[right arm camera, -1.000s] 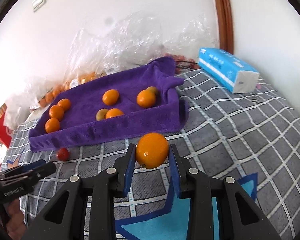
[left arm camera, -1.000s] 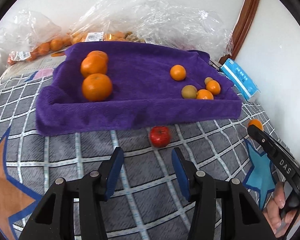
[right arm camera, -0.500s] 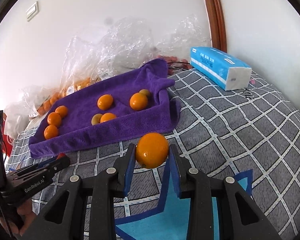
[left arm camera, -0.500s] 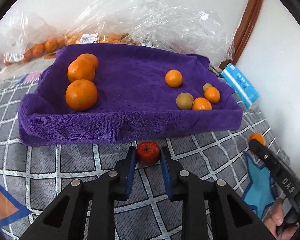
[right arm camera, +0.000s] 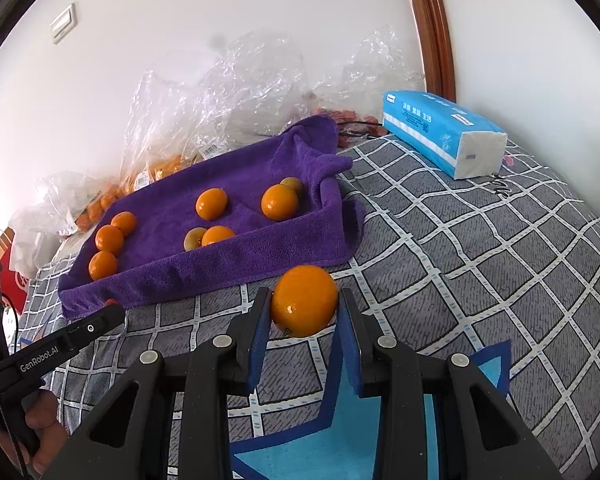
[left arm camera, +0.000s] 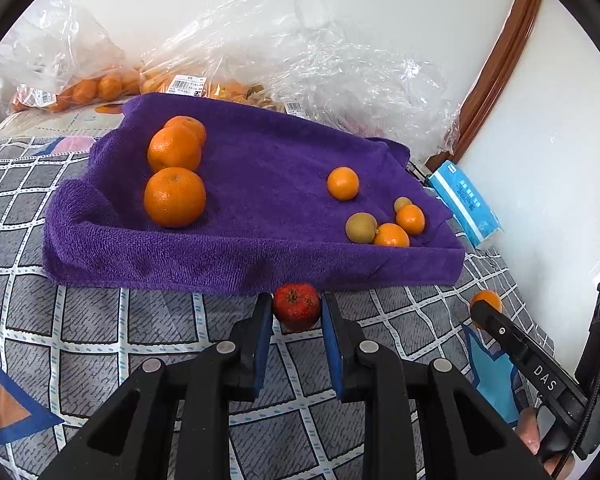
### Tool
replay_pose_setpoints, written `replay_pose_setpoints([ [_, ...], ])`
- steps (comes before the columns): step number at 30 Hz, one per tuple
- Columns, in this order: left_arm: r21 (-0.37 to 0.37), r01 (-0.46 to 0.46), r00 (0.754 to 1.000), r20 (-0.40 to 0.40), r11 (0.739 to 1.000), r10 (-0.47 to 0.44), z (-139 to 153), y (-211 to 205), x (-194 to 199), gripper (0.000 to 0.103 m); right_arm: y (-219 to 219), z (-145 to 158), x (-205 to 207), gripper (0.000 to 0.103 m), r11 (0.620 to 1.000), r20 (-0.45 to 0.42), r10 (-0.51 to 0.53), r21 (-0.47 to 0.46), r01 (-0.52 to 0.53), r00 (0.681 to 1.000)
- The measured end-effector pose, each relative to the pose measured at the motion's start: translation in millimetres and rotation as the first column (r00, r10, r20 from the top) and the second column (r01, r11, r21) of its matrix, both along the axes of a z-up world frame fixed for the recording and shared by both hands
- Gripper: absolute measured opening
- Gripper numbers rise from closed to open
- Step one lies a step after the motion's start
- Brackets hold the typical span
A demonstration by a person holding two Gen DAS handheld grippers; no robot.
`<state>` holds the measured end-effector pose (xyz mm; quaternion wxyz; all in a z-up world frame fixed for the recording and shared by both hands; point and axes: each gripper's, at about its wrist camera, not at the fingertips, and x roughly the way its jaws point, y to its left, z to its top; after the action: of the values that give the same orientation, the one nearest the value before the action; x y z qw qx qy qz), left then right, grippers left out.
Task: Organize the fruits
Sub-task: 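Lift the orange in the right gripper and red fruit in the left gripper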
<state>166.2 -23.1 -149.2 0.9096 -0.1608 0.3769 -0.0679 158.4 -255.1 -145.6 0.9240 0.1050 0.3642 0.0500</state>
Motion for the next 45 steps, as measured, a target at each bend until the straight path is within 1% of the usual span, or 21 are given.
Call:
replay_pose_setpoints([
  [7, 0.034, -0.011, 0.999, 0.045, 0.999, 0.009, 7, -4, -7, 0.023, 0, 1, -1, 0.033, 1.000, 0.014, 0.011, 0.008, -0.011, 1.000],
  [14, 0.032, -0.015, 0.997, 0.071, 0.999, 0.013, 12, -3, -12, 0.023, 4, 4, -7, 0.033, 0.999, 0.044, 0.040, 0.003, -0.040, 0.998],
  [17, 0.013, -0.014, 0.997, 0.076, 1.000, 0.013, 13, -1, -13, 0.023, 7, 5, -6, 0.033, 0.999, 0.039, 0.038, -0.009, -0.037, 0.999],
  [24, -0.044, -0.017, 0.996, 0.086, 0.999, 0.020, 18, 8, -16, 0.023, 5, 5, -7, 0.033, 1.000, 0.041, 0.029, -0.003, -0.029, 0.999],
  [30, -0.059, -0.026, 0.995, 0.096, 0.998, 0.031, 21, 11, -18, 0.023, 8, 4, -6, 0.033, 1.000, 0.034, 0.026, -0.017, -0.025, 0.999],
  [35, -0.076, -0.031, 0.995, 0.087, 0.997, 0.038, 20, 16, -18, 0.023, 11, 2, -4, 0.033, 0.999, 0.002, 0.019, -0.037, -0.018, 1.000],
  [39, -0.097, -0.015, 0.998, 0.067, 0.995, 0.022, 19, 20, -19, 0.023, 10, 1, -3, 0.033, 0.999, -0.011, 0.016, -0.040, -0.016, 1.000],
  [43, -0.042, -0.038, 0.998, 0.042, 0.998, 0.039, 20, 22, -20, 0.023, 3, 1, -6, 0.033, 0.999, -0.032, -0.007, -0.033, 0.006, 0.999],
  [45, -0.040, -0.037, 0.999, 0.031, 0.999, 0.039, 21, 25, -21, 0.023, -4, 2, -8, 0.033, 1.000, -0.042, -0.022, -0.020, 0.021, 0.999],
])
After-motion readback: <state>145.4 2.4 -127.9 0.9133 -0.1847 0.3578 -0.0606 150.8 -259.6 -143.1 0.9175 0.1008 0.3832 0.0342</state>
